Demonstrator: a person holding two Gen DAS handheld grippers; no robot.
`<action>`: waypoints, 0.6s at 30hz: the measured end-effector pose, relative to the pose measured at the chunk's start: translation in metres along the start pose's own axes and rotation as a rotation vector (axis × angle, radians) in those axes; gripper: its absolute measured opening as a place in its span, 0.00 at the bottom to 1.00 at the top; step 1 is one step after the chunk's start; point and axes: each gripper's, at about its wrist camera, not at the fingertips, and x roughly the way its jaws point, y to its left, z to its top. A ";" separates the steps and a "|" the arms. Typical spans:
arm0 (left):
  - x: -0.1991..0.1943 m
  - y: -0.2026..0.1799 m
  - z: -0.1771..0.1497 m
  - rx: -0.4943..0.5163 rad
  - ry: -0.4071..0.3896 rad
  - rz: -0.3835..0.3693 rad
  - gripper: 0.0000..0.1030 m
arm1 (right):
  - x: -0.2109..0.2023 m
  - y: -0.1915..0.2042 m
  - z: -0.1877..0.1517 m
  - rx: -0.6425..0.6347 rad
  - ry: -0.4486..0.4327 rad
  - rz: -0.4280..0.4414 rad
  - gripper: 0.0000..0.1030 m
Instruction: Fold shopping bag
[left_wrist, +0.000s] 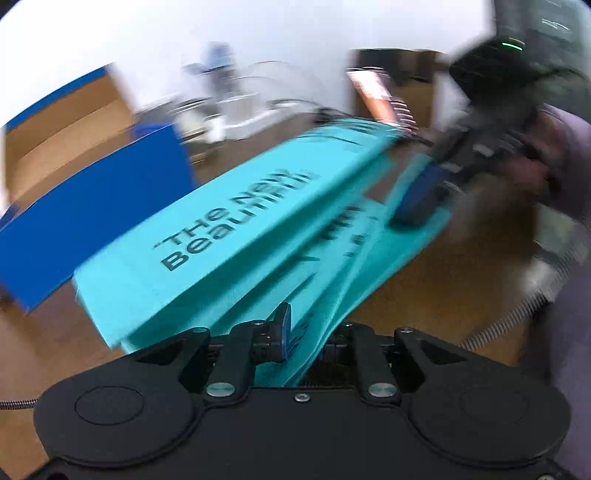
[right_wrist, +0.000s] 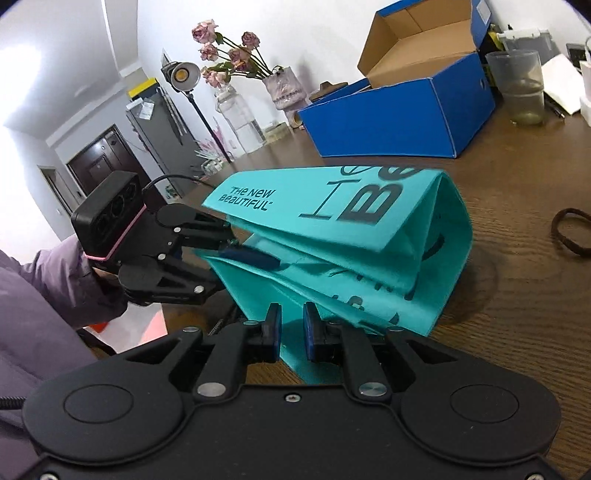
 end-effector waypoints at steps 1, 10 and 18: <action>0.001 -0.002 0.000 0.006 0.004 0.006 0.15 | 0.000 0.002 0.000 -0.005 -0.003 -0.003 0.15; -0.005 0.013 0.004 -0.065 0.014 -0.061 0.15 | -0.041 0.016 0.017 -0.065 -0.108 -0.076 0.34; -0.009 0.003 -0.001 0.065 -0.018 -0.096 0.10 | -0.066 -0.015 0.017 0.006 -0.168 -0.171 0.26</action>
